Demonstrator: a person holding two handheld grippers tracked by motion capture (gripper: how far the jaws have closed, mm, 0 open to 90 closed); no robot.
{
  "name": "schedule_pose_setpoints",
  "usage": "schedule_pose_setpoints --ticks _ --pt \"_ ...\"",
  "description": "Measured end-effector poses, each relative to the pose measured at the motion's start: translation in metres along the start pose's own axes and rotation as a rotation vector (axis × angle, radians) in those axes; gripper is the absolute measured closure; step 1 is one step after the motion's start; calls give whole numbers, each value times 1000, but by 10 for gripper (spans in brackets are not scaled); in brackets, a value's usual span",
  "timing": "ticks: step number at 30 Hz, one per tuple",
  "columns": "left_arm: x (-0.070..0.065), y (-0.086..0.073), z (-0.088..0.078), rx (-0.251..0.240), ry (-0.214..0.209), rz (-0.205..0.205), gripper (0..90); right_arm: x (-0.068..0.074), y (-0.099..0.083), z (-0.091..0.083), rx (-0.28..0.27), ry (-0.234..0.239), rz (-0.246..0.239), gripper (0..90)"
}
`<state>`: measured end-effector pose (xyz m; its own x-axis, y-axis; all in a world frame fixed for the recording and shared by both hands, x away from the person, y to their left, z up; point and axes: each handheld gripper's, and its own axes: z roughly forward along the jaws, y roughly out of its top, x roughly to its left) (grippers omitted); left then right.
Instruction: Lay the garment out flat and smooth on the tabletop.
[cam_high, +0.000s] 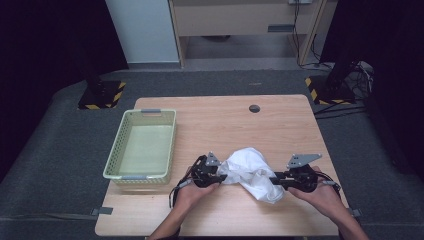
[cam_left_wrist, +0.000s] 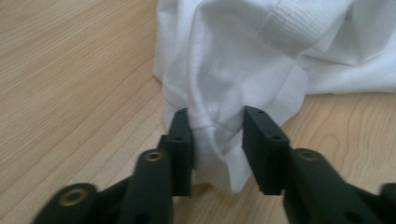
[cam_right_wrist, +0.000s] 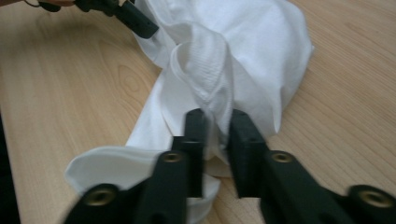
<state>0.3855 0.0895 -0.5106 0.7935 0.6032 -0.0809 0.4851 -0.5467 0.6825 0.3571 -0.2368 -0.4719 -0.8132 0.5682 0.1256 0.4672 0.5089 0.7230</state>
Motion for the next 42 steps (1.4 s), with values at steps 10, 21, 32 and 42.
schedule_pose_setpoints --ticks 10,21,32,42 --pt "-8 8 -13 -9 -50 8 865 3 7 -10 -31 -18 -16 877" --pt "-10 33 -61 -152 -90 -27 868 5 25 -51 -147 -15 -28 878" --pt "-10 37 -70 -160 -111 -46 869 -5 22 -58 -143 -61 4 881" --pt "-14 47 -78 -181 -129 -56 868 0 35 -76 -174 -88 -14 881"
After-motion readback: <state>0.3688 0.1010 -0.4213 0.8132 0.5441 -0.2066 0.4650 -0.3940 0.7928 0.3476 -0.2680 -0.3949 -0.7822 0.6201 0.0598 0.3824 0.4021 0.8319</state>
